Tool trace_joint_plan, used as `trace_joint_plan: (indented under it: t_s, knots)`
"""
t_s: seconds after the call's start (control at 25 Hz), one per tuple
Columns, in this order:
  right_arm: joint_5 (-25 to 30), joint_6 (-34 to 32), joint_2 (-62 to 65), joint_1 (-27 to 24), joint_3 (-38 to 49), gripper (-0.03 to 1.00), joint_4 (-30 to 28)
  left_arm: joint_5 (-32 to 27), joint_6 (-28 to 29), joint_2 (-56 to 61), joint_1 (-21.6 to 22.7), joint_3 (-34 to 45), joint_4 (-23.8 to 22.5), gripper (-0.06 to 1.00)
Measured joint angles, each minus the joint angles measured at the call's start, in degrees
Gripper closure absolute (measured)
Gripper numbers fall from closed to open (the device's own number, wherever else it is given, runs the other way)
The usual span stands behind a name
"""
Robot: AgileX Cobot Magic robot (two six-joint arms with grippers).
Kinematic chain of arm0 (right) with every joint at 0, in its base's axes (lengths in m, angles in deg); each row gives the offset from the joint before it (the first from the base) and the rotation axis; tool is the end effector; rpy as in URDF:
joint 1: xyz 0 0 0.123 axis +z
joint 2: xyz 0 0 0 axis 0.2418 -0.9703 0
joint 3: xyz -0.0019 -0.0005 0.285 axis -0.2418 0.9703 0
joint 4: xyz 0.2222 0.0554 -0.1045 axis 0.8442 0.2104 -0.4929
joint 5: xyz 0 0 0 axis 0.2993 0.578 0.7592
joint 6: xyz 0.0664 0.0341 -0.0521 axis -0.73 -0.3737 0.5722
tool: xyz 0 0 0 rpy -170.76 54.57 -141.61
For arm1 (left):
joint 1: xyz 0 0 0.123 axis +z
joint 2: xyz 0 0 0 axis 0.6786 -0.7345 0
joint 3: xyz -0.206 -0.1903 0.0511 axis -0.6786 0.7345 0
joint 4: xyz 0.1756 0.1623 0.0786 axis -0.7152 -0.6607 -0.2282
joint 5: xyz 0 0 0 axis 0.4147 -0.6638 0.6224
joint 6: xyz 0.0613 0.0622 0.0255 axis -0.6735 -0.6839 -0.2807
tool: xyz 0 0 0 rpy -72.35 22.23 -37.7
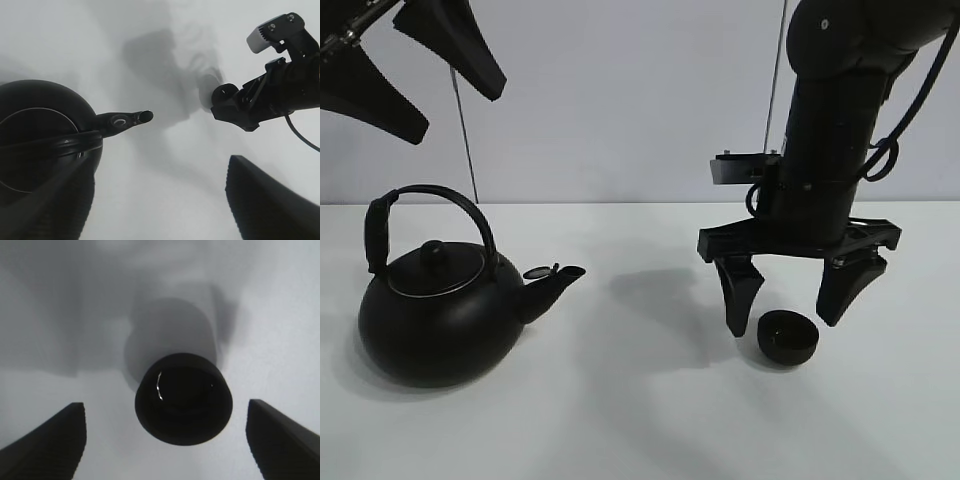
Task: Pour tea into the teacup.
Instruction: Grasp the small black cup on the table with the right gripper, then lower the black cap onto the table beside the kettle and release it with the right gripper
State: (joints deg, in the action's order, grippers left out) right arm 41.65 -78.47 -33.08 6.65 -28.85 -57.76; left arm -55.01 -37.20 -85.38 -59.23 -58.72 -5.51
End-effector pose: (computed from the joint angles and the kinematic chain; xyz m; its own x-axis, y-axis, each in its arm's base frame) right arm 0.3525 0.1370 0.1509 -0.9666 -0.2536 -0.0358 -0.2551 0.9658 0.0461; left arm 0.2950 -0.1288 0.2994 -0.9038 0.0668 -0.4227 0.2842 0.8323 -0.4760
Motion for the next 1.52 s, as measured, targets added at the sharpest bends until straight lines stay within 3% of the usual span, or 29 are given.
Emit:
trace_joint_plan:
  t_s: [0.6, 0.8, 1.32, 1.52]
  knots:
    - [-2.1, 0.6, -4.0, 0.0, 0.0, 0.37, 0.1, 0.0, 0.0, 0.0, 0.0, 0.0, 0.0, 0.41]
    - [-2.5, 0.6, -4.0, 0.0, 0.0, 0.57, 0.5, 0.0, 0.0, 0.0, 0.0, 0.0, 0.0, 0.41]
    - [0.6, 0.9, 2.9, 0.2, -1.0, 0.57, 1.8, 0.0, 0.0, 0.0, 0.0, 0.0, 0.0, 0.41]
    - [1.2, 2.0, 3.3, 5.3, -3.1, 0.57, 2.1, 0.0, 0.0, 0.0, 0.0, 0.0, 0.0, 0.41]
